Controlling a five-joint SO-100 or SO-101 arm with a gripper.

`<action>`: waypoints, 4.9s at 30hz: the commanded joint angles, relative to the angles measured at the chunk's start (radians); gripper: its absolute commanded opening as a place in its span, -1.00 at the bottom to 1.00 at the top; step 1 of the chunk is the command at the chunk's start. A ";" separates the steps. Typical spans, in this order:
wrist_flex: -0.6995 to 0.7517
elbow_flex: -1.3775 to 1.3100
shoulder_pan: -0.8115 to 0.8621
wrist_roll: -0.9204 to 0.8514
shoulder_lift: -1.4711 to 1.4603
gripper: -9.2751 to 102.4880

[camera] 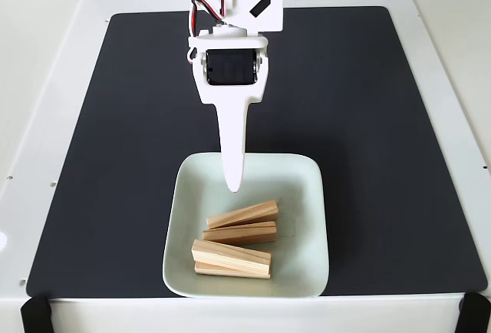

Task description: Pick up the wooden block and place them on the plate.

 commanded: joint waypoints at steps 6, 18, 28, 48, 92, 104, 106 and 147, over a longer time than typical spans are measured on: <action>-0.083 0.094 -0.017 0.008 0.176 -0.78; -0.859 0.974 -0.041 0.008 0.726 -0.85; -1.356 1.721 -0.072 0.008 1.313 -0.85; -1.374 2.370 -0.067 -0.008 2.256 -0.84; -0.265 2.344 -0.071 -0.005 2.345 -0.84; -0.265 2.344 -0.071 -0.005 2.345 -0.84; -0.265 2.344 -0.071 -0.005 2.345 -0.84; -0.265 2.344 -0.071 -0.005 2.345 -0.84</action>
